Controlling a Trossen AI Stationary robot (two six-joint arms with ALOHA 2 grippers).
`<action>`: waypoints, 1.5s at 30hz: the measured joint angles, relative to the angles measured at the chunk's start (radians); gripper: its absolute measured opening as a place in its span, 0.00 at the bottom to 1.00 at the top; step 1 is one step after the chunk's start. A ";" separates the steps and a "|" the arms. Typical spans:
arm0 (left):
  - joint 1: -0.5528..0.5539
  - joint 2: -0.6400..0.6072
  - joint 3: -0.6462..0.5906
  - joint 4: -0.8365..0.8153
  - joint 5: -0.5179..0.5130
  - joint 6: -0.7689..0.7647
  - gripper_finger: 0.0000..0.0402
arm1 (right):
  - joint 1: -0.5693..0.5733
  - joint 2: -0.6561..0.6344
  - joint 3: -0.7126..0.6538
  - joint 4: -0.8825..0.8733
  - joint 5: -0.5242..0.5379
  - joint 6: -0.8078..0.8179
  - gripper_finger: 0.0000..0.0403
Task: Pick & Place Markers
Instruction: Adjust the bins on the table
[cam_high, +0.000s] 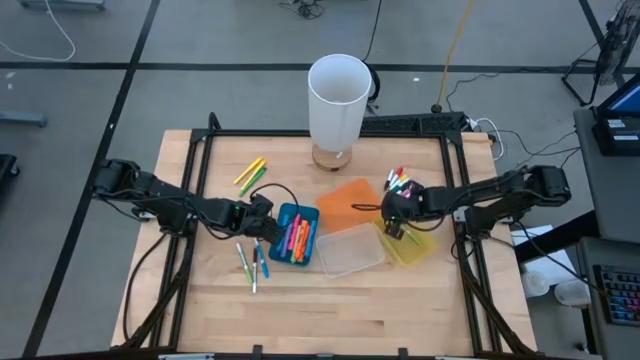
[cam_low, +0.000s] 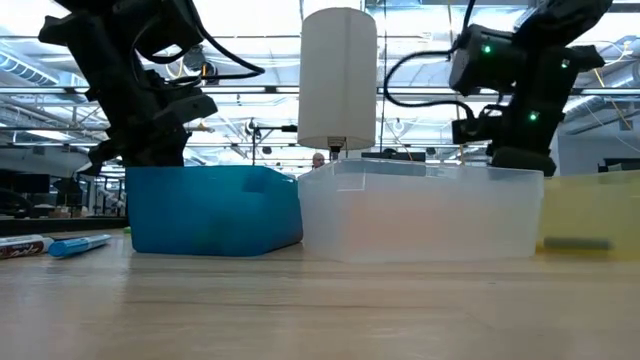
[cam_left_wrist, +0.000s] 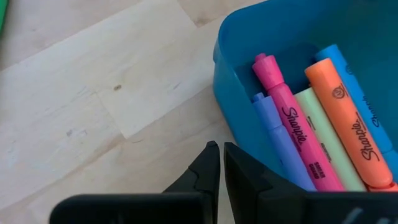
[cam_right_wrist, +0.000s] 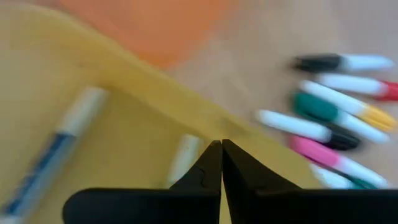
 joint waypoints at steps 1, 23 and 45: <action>0.000 0.000 0.000 0.000 0.000 0.000 0.06 | 0.000 0.000 -0.001 -0.011 0.027 0.013 0.00; 0.000 0.000 0.000 0.000 0.003 -0.005 0.06 | -0.142 0.001 -0.005 -0.043 0.293 0.109 0.00; -0.002 0.000 0.000 0.001 0.008 -0.002 0.06 | -0.138 0.001 -0.005 0.186 -0.048 0.002 0.00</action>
